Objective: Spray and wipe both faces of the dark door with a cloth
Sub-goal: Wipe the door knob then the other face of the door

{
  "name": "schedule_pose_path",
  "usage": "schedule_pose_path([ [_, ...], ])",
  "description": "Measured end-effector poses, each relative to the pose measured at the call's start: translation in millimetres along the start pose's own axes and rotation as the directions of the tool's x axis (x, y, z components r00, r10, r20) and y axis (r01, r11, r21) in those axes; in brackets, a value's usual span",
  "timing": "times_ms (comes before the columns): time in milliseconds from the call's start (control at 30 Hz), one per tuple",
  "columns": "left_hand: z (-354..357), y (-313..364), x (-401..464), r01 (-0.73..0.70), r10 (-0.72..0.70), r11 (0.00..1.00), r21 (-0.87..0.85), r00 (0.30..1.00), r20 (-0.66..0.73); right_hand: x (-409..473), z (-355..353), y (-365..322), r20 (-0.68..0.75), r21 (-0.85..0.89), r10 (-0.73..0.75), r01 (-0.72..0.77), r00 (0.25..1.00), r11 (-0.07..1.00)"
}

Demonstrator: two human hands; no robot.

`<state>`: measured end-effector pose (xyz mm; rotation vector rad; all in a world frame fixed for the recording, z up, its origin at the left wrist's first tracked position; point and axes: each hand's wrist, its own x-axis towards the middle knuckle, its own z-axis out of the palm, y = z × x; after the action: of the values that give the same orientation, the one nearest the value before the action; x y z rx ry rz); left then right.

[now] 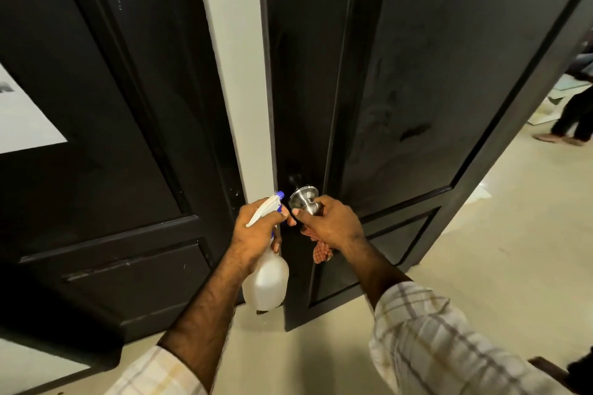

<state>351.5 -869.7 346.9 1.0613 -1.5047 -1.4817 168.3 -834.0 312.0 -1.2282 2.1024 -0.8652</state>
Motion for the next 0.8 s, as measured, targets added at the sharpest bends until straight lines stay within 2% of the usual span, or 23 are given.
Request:
schedule_pose_path([
  [100, -8, -5, 8, 0.001, -0.003, 1.0, 0.025, 0.998, 0.068, 0, 1, -10, -0.046, -0.036, 0.045, -0.047, 0.998, 0.998],
  [267, -15, -10, 7, -0.033, 0.026, 0.999, 0.04, 0.985, 0.169, -13, 8, -19, -0.072, 0.044, 0.122, -0.119, 0.99, 0.992],
  [367, -20, -12, -1, -0.033, 0.023, 0.999, 0.038, 0.974, 0.226, -18, 12, -23, -0.121, 0.017, 0.148, -0.147, 0.981, 0.989],
  [800, -14, -12, -41, -0.023, 0.012, 0.999, 0.031, 0.955, 0.295, -73, -3, 3, -0.185, -0.027, 0.264, -0.274, 0.947, 0.961],
])
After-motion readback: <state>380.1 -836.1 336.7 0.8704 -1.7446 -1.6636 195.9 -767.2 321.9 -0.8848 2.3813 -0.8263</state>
